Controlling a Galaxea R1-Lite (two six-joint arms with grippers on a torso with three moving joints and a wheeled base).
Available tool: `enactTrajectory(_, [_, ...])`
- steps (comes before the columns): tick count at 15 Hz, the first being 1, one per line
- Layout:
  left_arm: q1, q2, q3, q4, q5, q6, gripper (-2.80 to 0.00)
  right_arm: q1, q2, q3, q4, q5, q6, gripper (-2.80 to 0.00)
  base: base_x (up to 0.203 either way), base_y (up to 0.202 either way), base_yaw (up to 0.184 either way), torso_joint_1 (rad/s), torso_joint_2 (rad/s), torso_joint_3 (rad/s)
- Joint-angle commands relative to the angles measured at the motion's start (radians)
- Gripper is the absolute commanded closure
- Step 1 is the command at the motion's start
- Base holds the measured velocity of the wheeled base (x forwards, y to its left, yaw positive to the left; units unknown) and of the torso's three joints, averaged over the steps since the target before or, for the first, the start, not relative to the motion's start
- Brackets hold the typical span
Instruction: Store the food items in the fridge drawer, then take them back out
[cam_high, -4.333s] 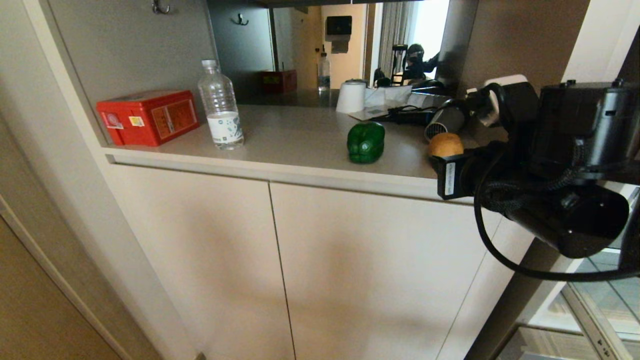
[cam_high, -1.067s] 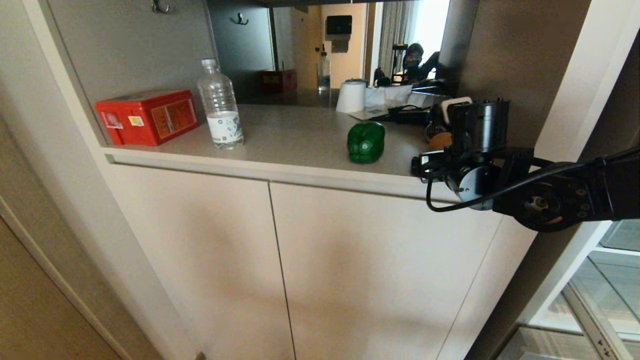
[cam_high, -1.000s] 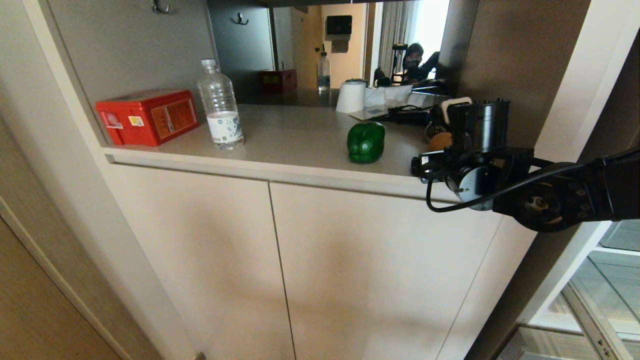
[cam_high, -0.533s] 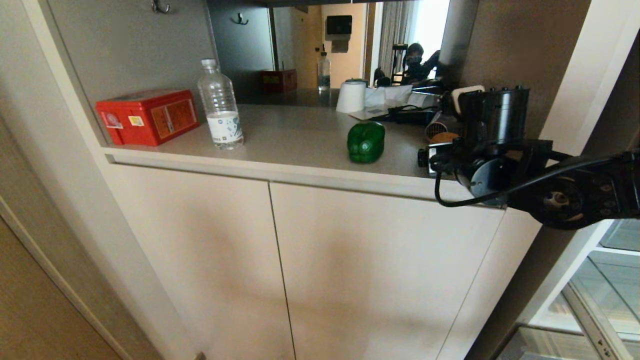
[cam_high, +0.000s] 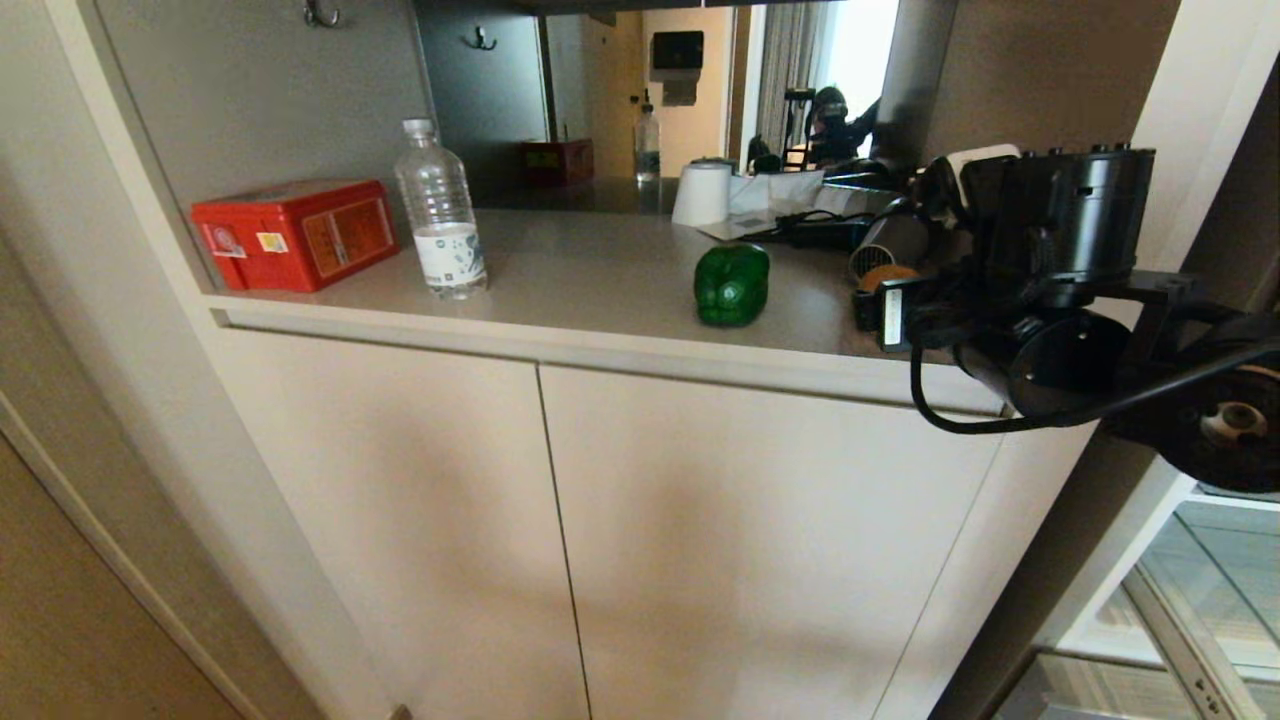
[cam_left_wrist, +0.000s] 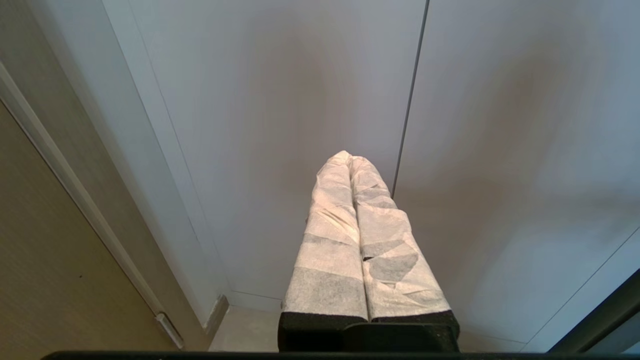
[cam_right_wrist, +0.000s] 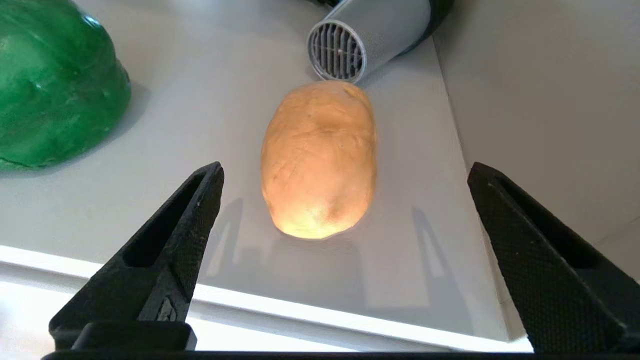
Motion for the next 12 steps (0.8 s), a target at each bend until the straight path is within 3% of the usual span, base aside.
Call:
enactTrajectory(1, [0.000, 0.000, 0.000, 0.000, 0.000, 0.000, 0.00, -0.001, 0.044, -0.027, -0.004, -0.005, 0.000, -2.80, 0.000, 0.000, 0.000, 0.000, 0.00, 0.000])
enactTrajectory(5, [0.000, 0.000, 0.000, 0.000, 0.000, 0.000, 0.00, -0.022, 0.122, -0.099, -0.005, -0.008, 0.001, -2.80, 0.000, 0.000, 0.000, 0.000, 0.00, 0.000])
enactTrajectory(12, [0.000, 0.000, 0.000, 0.000, 0.000, 0.000, 0.00, -0.062, 0.154, -0.112, -0.009, -0.003, 0.002, -2.80, 0.000, 0.000, 0.000, 0.000, 0.00, 0.000])
